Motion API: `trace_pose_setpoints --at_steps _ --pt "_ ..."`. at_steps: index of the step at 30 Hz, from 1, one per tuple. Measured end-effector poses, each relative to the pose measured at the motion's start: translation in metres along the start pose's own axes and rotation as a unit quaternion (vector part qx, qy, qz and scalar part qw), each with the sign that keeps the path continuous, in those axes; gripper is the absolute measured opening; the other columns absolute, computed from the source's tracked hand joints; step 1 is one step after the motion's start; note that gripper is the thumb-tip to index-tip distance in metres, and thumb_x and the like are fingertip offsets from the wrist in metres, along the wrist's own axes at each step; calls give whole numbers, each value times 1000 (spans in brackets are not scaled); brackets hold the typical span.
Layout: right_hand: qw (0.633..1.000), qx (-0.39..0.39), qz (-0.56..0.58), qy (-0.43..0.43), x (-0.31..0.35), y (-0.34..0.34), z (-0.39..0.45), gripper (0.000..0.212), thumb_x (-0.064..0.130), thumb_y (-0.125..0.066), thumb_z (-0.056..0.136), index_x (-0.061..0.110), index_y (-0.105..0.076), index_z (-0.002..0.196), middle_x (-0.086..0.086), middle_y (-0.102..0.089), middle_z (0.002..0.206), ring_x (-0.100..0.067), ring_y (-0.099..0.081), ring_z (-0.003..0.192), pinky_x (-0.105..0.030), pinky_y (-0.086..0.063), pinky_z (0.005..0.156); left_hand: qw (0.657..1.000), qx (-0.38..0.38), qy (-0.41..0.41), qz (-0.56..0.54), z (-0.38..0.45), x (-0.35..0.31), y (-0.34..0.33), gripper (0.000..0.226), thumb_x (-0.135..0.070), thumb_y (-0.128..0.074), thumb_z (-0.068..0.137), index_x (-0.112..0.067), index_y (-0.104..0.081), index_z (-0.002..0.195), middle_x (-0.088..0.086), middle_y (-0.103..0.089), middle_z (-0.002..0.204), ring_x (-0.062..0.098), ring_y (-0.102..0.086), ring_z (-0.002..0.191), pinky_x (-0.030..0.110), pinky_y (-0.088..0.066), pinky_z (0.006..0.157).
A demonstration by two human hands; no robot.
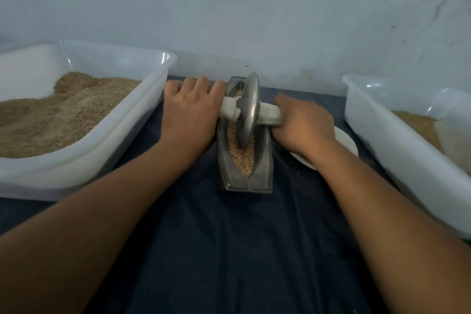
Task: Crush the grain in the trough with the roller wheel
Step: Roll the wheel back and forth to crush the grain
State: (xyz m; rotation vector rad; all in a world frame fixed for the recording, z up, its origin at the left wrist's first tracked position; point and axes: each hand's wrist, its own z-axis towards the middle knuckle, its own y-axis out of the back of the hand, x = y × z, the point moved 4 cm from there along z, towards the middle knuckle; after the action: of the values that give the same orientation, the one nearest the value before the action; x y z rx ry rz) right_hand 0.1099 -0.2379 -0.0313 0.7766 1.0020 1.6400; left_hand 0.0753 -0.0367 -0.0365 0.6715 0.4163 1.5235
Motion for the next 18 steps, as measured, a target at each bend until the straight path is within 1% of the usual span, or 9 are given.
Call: trace_pose_setpoints --at_steps 3,6,8,10,12,16,18 --pt "1000 -26 1 12 5 6 -14 15 37 -61 85 30 -52 96 9 -54 75 -24 -53 69 -34 -31 59 1000 -10 3 -2 -7 -1 8 17 -15 -55 90 -21 -57 106 3 -56 95 28 -53 88 40 -34 83" --pt "998 -54 -13 20 6 9 -23 14 33 -61 87 25 -55 98 4 -59 83 -28 -57 77 -36 -32 63 1000 -19 1 -23 -10 1 11 18 -12 -53 90 -21 -62 103 1 -57 93 26 -53 87 38 -33 83" --pt "998 -63 -23 17 7 11 -24 13 30 -60 91 23 -57 101 3 -55 84 -28 -53 77 -37 -29 64 999 -15 -9 -40 -10 1 10 23 -12 -52 90 -22 -64 106 1 -58 96 26 -54 90 38 -33 84" --pt "997 -74 -27 12 8 12 -25 11 26 -59 93 22 -58 103 5 -48 83 -23 -42 76 -36 -25 66 998 -20 -11 -58 -11 2 10 24 -14 -51 91 -23 -65 109 2 -59 97 27 -54 91 40 -33 85" --pt "996 -89 -20 7 8 13 -26 11 22 -58 93 23 -60 104 6 -47 85 -21 -40 78 -36 -23 68 997 -34 -9 -69 -12 4 11 24 -16 -50 93 -23 -66 109 2 -60 97 27 -55 91 40 -34 85" --pt "993 -117 -9 0 9 18 -29 19 14 -61 88 24 -64 103 3 -57 89 -26 -52 86 -36 -21 72 995 -56 -9 -77 -13 4 12 25 -16 -52 94 -24 -69 110 1 -61 95 26 -55 89 40 -34 85" --pt "990 -142 -5 -2 8 23 -30 25 9 -63 82 24 -67 102 2 -60 90 -28 -55 88 -37 -22 73 994 -73 -4 -81 -12 3 13 27 -15 -51 93 -24 -70 110 1 -61 93 26 -56 87 40 -35 84"
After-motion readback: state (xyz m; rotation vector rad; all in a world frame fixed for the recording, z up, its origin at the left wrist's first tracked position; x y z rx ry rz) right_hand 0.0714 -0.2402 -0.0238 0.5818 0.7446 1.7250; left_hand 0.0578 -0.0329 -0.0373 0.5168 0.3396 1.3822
